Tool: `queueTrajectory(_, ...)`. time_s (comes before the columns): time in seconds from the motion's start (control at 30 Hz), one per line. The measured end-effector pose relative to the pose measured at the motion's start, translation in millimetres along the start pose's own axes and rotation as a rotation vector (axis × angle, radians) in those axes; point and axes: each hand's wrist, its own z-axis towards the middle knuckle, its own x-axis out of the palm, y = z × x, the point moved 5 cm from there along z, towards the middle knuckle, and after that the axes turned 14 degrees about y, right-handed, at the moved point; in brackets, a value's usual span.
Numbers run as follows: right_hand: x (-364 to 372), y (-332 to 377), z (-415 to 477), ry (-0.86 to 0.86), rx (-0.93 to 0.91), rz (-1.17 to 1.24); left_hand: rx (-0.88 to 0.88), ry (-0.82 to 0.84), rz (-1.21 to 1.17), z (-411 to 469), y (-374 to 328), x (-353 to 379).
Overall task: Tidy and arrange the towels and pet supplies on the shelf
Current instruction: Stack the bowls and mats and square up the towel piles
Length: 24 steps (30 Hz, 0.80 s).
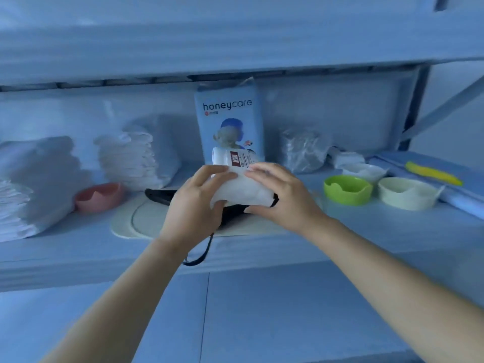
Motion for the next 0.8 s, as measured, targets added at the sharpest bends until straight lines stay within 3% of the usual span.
queueTrajectory(0.4, -110, -171, -69, 0.011, 0.125, -0.083, 0.124, -0.004, -0.156, 135, -110, 137)
queueTrajectory(0.8, -163, -277, -65, -0.109, 0.17, -0.241, 0.29, 0.016, -0.183, 241, -131, 216)
